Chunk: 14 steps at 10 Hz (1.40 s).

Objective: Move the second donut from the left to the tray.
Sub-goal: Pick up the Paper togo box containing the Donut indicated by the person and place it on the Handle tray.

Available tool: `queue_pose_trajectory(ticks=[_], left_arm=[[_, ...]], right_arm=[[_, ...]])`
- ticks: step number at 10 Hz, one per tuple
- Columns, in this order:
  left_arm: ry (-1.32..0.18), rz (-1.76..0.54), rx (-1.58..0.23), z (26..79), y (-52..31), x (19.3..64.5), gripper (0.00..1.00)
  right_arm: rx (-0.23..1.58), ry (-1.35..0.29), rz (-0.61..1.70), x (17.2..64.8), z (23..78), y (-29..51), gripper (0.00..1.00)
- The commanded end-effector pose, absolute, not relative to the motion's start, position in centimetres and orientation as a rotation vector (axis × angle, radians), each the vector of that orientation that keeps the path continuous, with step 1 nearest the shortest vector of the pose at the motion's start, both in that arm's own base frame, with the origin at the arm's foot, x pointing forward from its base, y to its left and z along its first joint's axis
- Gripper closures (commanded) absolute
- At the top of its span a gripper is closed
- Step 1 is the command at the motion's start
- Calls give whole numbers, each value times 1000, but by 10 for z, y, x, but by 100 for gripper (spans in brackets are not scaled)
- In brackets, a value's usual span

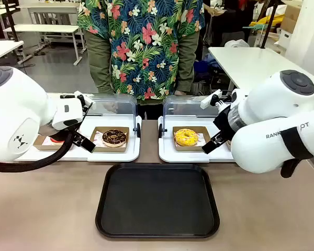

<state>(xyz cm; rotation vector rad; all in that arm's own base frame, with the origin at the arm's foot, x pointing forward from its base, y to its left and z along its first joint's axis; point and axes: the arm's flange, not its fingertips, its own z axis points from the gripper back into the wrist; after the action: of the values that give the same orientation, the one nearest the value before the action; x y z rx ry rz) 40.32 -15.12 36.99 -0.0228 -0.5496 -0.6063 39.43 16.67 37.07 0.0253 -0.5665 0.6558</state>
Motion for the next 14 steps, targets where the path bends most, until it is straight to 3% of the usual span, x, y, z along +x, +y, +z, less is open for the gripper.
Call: queue_pose_trajectory(ticks=[1, 10, 12, 14], left_arm=[[-550, -606, -23, 370, -151, 403, 0], [-550, -606, -23, 370, -151, 403, 0], [-502, -653, -165, 427, -128, 425, 0], [-487, -722, -278, 480, -86, 436, 0]], right_arm=[[25, -567, 656, 394, 371, 167, 0], [25, -566, 657, 394, 371, 167, 0], [40, -614, 594, 430, 434, 143, 0], [165, -687, 541, 429, 503, 67, 0]])
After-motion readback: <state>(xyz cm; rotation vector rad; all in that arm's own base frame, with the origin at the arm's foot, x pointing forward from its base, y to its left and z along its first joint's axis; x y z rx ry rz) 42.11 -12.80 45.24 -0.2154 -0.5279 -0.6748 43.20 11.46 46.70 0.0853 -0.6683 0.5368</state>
